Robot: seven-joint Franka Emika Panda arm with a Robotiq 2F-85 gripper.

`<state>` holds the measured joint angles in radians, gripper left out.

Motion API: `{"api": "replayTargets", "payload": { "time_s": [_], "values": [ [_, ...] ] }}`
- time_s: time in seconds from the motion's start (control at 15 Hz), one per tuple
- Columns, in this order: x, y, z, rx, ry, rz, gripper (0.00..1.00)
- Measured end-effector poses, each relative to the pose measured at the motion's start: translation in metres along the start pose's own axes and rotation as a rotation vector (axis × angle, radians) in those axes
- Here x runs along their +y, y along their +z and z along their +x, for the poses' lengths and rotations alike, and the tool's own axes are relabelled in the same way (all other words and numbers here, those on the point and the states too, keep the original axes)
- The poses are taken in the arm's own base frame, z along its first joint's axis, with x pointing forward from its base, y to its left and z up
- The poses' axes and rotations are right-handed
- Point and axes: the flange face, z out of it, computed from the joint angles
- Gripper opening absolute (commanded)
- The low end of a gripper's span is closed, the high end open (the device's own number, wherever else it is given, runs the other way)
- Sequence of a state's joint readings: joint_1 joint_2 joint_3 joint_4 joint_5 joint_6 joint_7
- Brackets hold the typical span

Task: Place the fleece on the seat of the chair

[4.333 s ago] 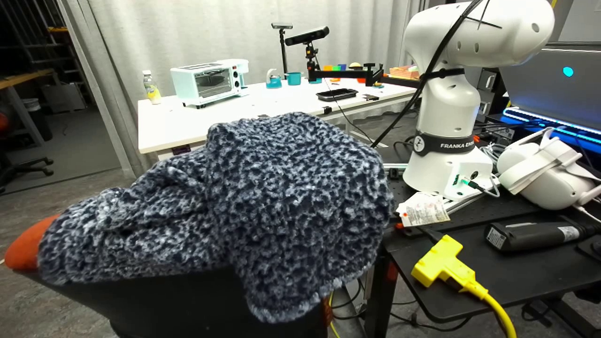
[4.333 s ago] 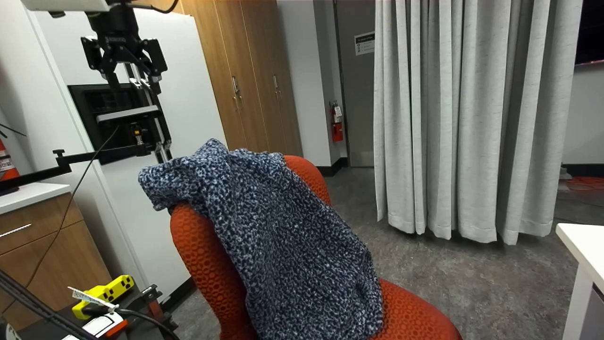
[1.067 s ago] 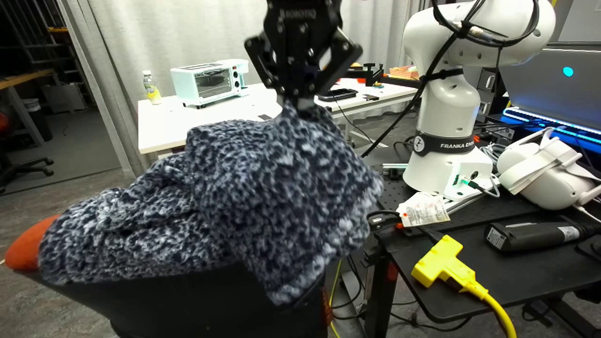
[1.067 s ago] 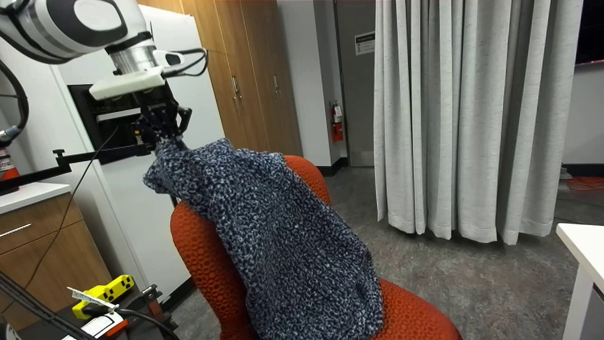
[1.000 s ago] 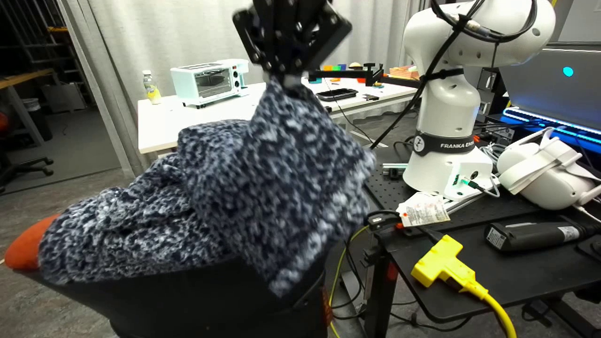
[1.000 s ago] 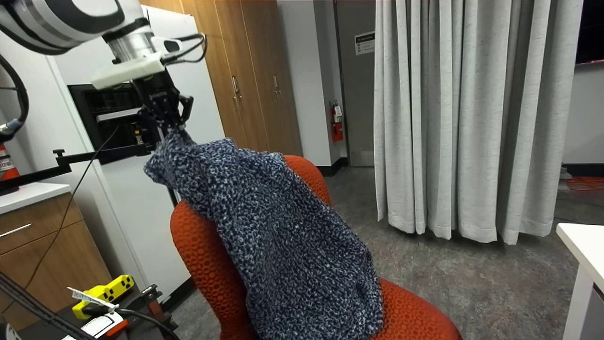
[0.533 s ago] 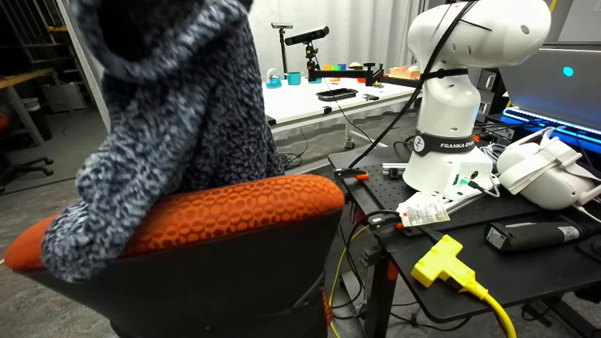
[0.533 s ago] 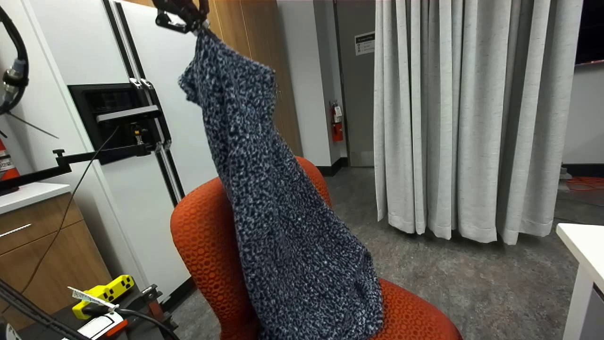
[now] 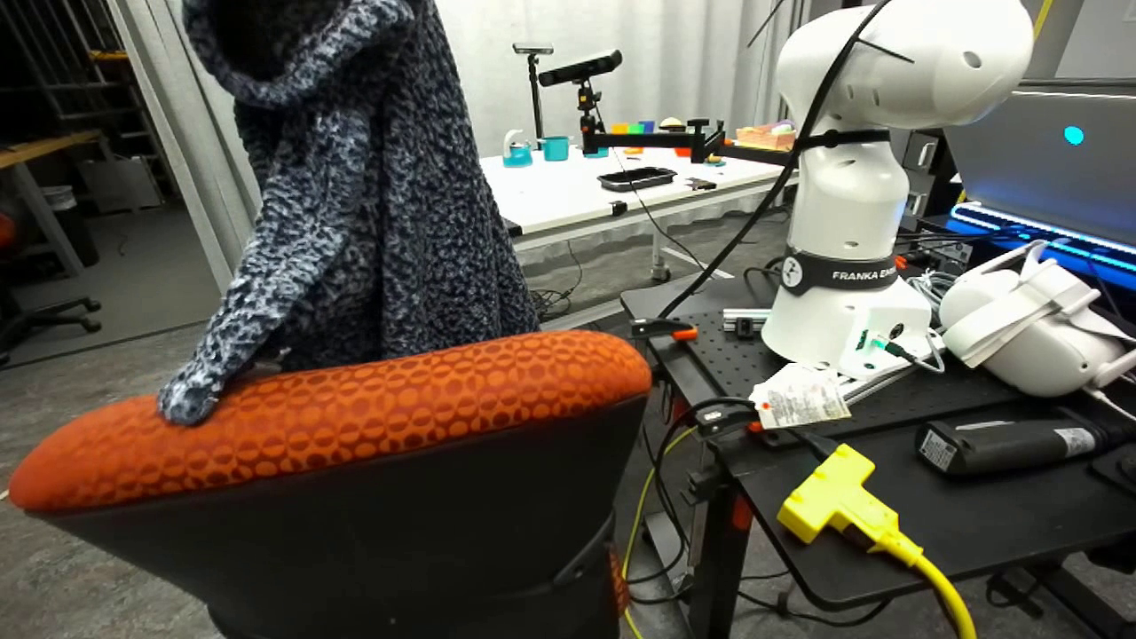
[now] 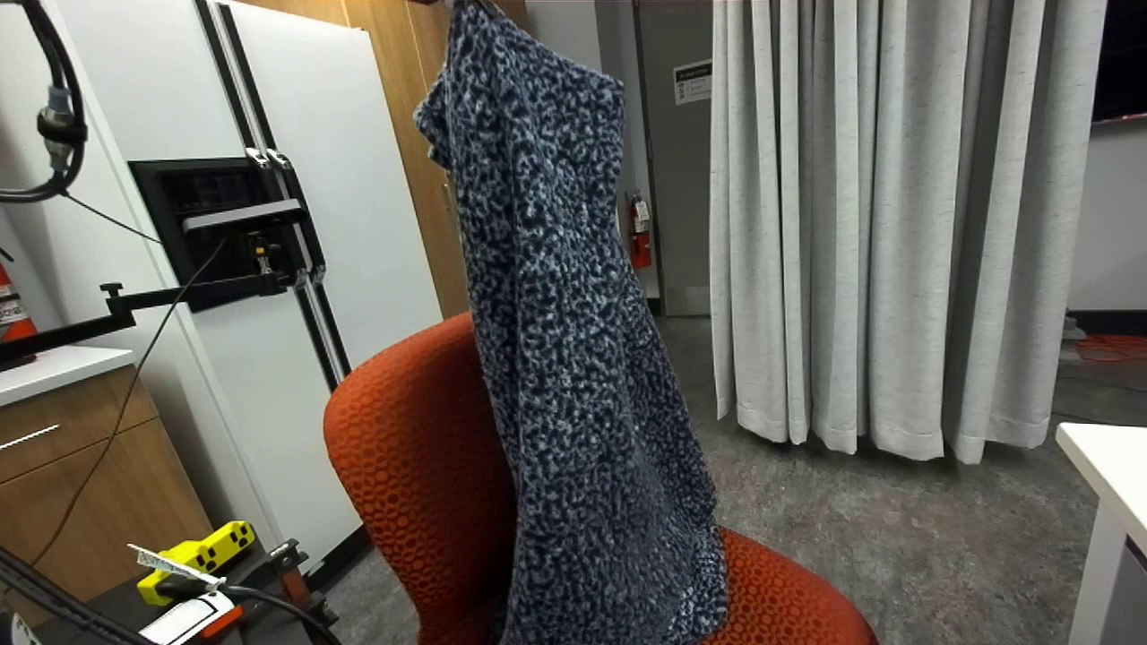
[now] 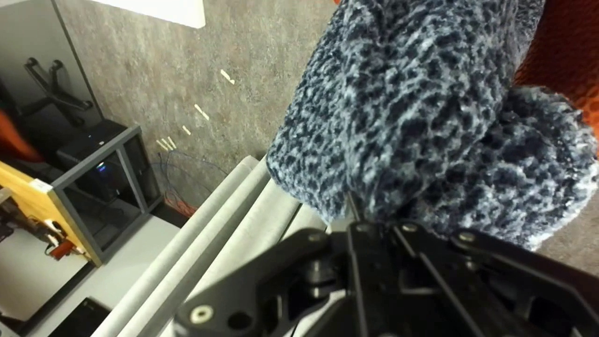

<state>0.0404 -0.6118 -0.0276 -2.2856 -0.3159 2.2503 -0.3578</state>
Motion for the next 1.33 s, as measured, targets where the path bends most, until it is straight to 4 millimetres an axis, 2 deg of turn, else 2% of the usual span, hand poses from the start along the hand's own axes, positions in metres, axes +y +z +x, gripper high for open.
{"api": "replayTargets", "payload": {
  "time_s": [0.13,0.4,0.53,0.8,0.87,1.07,1.33],
  "values": [
    [-0.005,0.026,-0.005,-0.030,0.041,0.055,0.01],
    [-0.026,0.079,-0.021,-0.083,0.111,0.159,0.01],
    [-0.031,0.099,-0.030,-0.102,0.140,0.175,0.01],
    [-0.028,0.127,-0.055,-0.148,0.179,0.181,0.01],
    [-0.027,0.132,-0.062,-0.161,0.187,0.182,0.26],
    [-0.029,0.143,-0.077,-0.193,0.204,0.195,0.45],
    [-0.035,0.149,-0.083,-0.208,0.204,0.210,0.76]
  ]
}}
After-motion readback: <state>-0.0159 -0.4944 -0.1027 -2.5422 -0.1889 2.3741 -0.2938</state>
